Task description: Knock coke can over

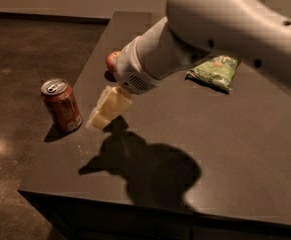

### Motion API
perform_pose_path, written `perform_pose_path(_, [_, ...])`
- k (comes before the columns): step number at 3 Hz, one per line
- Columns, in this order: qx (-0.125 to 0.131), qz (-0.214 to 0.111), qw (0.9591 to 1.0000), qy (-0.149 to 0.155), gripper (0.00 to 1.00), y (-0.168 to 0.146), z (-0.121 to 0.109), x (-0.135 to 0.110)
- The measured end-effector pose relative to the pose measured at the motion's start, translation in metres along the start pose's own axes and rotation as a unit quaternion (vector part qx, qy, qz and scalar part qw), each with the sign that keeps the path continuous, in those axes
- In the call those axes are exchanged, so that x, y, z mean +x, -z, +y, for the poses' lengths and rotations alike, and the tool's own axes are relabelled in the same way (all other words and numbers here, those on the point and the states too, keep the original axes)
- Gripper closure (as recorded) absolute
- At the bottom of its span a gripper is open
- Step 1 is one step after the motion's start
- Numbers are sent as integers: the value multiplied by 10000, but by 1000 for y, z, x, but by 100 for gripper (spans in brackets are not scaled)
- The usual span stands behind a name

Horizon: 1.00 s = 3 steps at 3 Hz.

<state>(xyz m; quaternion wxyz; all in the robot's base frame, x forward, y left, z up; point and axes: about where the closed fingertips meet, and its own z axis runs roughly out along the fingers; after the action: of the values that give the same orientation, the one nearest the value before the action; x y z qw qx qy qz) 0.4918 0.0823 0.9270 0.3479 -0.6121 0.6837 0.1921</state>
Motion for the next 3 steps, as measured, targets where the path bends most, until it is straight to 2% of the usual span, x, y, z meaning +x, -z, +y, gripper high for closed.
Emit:
perform_pose_path(1, [67, -168, 9998, 72, 0, -23, 4, -15])
perform_pose_path(3, [-5, -218, 9998, 19, 0, -57, 12, -37])
